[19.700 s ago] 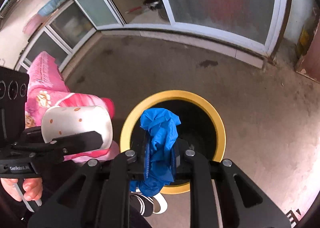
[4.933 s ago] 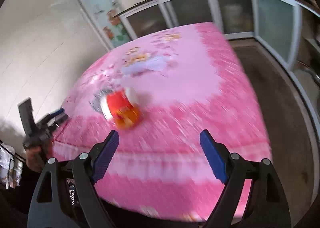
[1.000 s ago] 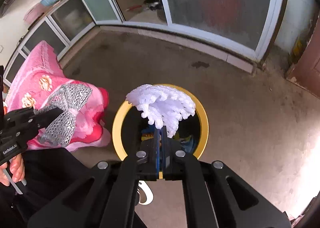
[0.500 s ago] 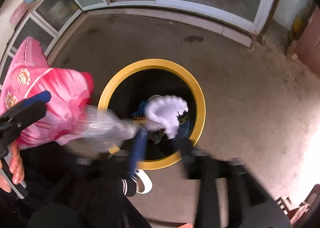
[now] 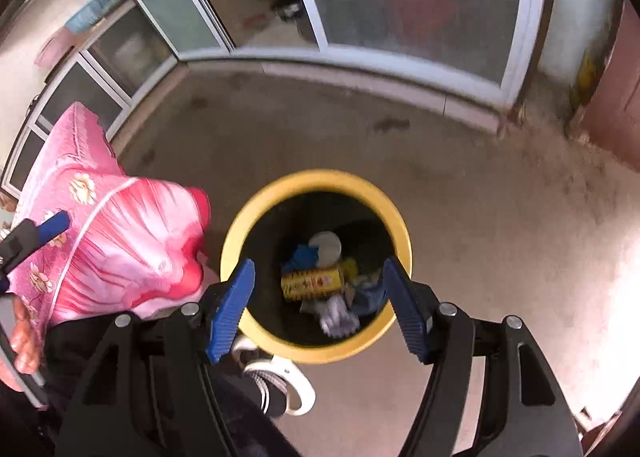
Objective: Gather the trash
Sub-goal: 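Move both open grippers back over the table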
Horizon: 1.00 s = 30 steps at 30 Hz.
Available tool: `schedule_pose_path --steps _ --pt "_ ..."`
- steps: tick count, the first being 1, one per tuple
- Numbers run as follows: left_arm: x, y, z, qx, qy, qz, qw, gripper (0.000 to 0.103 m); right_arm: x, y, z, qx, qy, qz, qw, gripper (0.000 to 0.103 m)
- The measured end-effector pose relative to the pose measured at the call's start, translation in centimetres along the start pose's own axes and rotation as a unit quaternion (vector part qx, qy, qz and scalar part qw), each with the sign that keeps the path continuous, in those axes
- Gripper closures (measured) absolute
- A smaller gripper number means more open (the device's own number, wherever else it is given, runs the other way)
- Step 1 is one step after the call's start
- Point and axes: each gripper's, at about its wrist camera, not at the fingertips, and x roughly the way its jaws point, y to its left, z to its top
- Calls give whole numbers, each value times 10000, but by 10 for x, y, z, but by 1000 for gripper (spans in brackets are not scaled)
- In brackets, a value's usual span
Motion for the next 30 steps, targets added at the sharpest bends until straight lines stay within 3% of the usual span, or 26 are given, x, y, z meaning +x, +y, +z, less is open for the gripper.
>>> schedule_pose_path --steps 6,13,16,21,26,30 --pt "-82 17 -11 -75 -652 439 9969 10 -35 42 5 -626 -871 141 9941 29" --pt "-186 56 -43 -377 -1266 1273 9830 8 -56 91 13 -981 -1074 798 9861 29" --pt "-234 76 -58 -616 -1573 1734 9703 8 -58 119 15 -1134 -1060 1062 9822 28" --pt "-305 112 -88 -944 -1924 2640 9404 8 -62 177 15 -1577 -1084 1444 9708 28" --pt "-371 142 -112 -1006 -2095 3654 9014 8 -65 250 13 -2099 -1003 2014 9515 27" --pt "-401 168 -123 -841 -1935 4399 8729 8 -67 312 6 -2519 -1005 2451 9308 22"
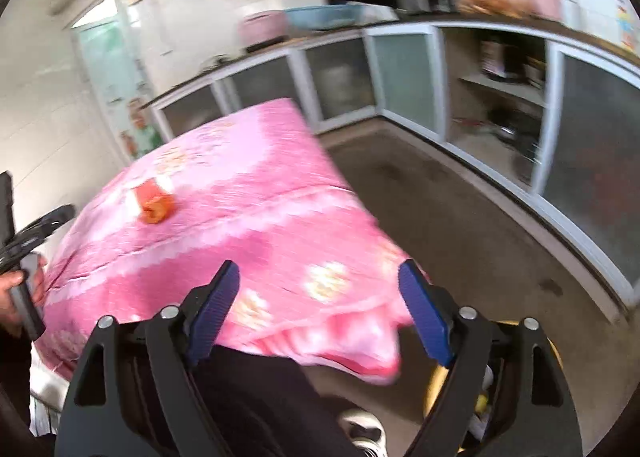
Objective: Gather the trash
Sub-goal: 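Move both open grippers back over the table, then reach the left gripper to the red paper cup while the right reaches the orange peel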
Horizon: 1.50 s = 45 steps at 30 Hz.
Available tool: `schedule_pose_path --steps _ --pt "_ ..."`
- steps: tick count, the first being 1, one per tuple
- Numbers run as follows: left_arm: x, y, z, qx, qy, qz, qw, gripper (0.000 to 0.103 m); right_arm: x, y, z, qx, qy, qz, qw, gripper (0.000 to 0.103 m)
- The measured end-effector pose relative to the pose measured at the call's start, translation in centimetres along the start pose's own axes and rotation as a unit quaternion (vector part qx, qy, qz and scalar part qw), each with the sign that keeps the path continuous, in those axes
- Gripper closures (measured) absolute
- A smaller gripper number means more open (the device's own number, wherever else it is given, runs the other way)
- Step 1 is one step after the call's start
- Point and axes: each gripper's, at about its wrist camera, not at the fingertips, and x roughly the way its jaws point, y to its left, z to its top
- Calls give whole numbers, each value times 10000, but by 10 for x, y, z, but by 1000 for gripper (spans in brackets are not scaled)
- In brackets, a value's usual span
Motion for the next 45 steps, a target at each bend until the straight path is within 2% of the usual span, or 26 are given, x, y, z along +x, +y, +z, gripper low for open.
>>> schedule_pose_path --steps 3,9,17,25,31,36,38,45 --pt "14 24 0 90 103 239 9996 8 28 42 12 -245 142 423 9987 22" --pt "49 63 5 73 303 219 9993 8 83 124 32 -1028 343 850 9905 22" --pt "85 86 8 436 636 223 9968 8 154 178 43 -1465 884 1222 9776 22" --pt "112 86 14 685 843 146 9940 8 194 198 50 -1560 1082 1369 9722 22" --pt "126 77 14 996 926 -130 9906 8 207 203 53 -1629 1166 1453 9689 22" --pt "137 78 20 1118 918 -631 9875 8 216 205 54 -1632 1225 1485 9676 22" --pt "146 80 21 1134 1030 -763 9852 8 220 206 53 -1666 1247 1472 9670 22" --pt "170 77 31 1455 1175 -975 9775 8 235 207 54 -1729 1391 1470 9639 22"
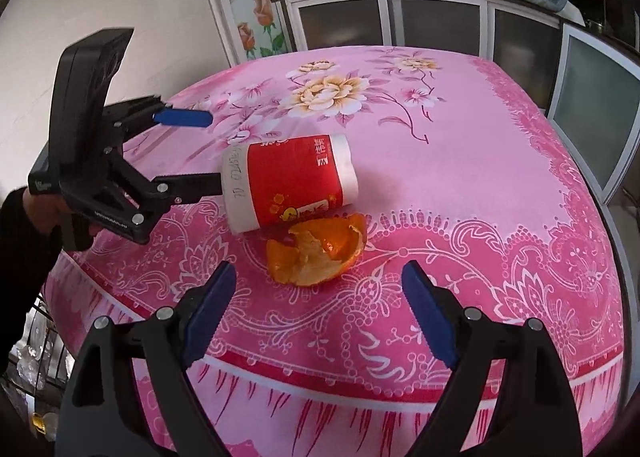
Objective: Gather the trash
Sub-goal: 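Reach the left gripper to the red paper cup while the right reaches the orange peel, then grasp the red paper cup with the left gripper while the right grasps the orange peel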
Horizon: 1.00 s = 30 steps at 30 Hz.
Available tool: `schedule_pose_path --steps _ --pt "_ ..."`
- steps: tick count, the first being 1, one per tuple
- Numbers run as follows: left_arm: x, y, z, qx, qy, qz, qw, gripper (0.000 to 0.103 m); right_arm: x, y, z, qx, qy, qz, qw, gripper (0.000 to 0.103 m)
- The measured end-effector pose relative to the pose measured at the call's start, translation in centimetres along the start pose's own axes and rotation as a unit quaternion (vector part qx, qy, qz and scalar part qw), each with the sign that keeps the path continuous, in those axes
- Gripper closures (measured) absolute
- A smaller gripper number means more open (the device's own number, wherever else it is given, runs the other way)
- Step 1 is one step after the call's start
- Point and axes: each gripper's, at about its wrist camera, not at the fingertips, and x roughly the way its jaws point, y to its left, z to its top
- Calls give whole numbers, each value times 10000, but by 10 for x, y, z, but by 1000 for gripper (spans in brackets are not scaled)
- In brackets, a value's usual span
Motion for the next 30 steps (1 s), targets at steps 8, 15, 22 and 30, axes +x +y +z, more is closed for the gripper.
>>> schedule_pose_path --steps 8,15,22,30 --pt "25 5 19 79 160 -339 9993 8 22 -5 11 1 234 112 9997 22" --pt "47 -2 29 136 344 -631 9973 8 40 -6 21 -45 414 168 9990 22" --pt "55 -6 36 133 360 -780 9962 46 47 -8 22 17 616 157 9980 58" --pt "49 7 38 -237 212 -1082 9936 99 33 -18 19 212 601 224 9977 85"
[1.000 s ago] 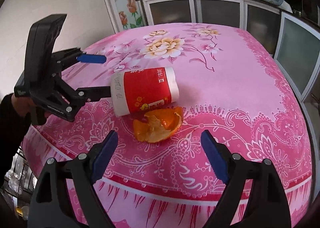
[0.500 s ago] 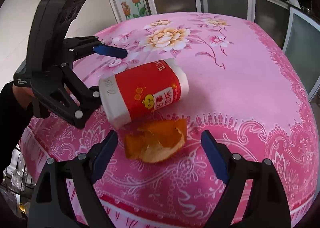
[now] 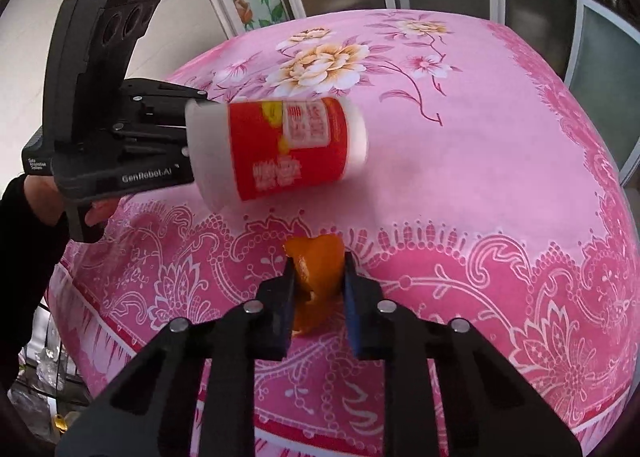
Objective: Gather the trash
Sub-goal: 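Grasp the red paper cup with the left gripper while the right grasps the orange peel, then carry the cup in the left gripper while the right carries the peel to the bin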
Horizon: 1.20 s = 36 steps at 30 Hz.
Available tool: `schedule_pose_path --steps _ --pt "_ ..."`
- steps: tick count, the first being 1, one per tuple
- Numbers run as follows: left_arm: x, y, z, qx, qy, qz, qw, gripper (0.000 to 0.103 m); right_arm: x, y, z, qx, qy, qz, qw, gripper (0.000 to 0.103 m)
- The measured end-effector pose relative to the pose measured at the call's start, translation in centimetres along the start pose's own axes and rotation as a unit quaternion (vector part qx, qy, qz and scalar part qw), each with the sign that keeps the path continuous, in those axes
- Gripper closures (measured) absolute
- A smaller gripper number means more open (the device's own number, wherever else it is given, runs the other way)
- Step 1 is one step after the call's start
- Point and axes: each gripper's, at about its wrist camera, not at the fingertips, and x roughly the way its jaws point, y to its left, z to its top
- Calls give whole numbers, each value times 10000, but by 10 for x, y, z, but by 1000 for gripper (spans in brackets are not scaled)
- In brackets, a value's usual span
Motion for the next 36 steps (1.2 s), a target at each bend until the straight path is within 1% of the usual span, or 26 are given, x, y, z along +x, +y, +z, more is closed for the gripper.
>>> schedule_pose_path --steps 2,6,10,15,20,25,28,31,36 --pt "-7 1 2 -82 -101 -88 9999 99 -7 0 -4 13 -27 11 10000 85" --pt "-23 -1 6 -167 -249 -118 9995 99 -24 1 -13 32 -117 17 9999 85" --pt "-41 -7 4 -259 -373 -62 9989 99 -45 2 -19 74 -245 6 9997 85" --pt "-67 -23 -6 -312 -559 -17 9980 99 -81 4 -33 122 -477 -28 9988 85" --pt "-92 -47 -20 -401 -742 -18 9964 99 -113 7 -52 216 -660 -160 9975 85" --pt "-107 -71 -32 -496 -842 -17 9952 99 -142 5 -74 336 -797 -276 9959 85" --pt "-116 -92 -38 -562 -927 -77 9941 99 -160 1 -89 445 -883 -352 9945 85" --pt "-120 -110 -38 -540 -1003 -127 9934 99 -182 -6 -104 603 -1009 -460 9920 85" --pt "-124 -146 -33 -532 -1152 -317 9914 99 -216 -22 -131 854 -1222 -678 9865 85"
